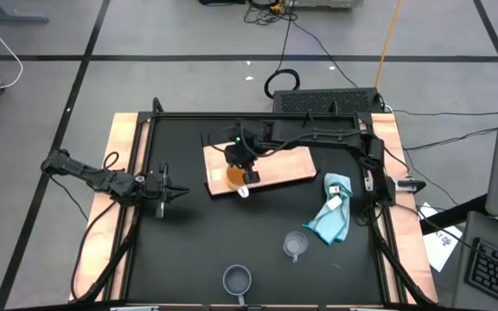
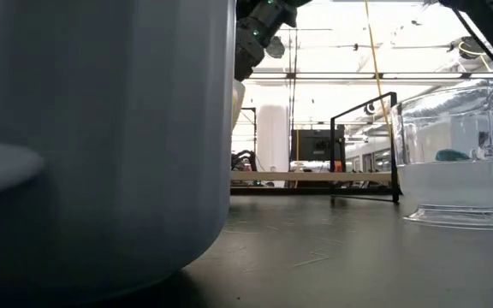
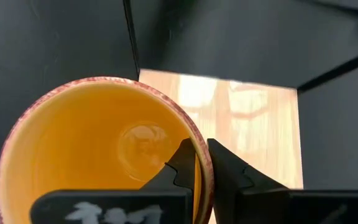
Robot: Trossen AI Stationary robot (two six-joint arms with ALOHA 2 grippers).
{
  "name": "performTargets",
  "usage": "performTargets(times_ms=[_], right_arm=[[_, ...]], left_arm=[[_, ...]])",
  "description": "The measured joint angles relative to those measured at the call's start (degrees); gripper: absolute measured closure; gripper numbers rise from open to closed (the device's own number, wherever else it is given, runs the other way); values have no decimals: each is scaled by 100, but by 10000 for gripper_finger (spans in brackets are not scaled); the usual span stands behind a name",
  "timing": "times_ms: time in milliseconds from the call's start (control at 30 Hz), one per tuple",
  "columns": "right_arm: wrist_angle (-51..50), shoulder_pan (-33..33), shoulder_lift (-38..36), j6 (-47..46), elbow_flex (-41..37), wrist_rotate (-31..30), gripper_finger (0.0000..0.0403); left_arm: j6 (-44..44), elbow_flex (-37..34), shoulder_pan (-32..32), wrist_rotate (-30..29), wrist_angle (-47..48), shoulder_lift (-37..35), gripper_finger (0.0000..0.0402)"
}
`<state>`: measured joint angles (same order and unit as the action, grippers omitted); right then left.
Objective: Stack small to large cups/mugs on shelf
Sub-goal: Put the yellow mug on the shelf
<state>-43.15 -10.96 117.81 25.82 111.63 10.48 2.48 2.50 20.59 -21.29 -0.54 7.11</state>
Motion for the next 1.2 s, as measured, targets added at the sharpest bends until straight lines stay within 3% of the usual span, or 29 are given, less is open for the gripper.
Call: performTargets(times_ms=[200,633,800,1200], right_arm=[[-173,-155,157,-156,247,-306,391],[-248,-323,139,-414,262,-291,391],[-319,-324,139,-347,258,63,391],[-281,-350,329,-202,245,-17,391]], left_arm=[[2,0,-1,-23,-2,0,371],[38,0,0,-25,-7,0,371],[35,0,-1,-25,0,0,371],[-7,0,0,-26,36,0,371]])
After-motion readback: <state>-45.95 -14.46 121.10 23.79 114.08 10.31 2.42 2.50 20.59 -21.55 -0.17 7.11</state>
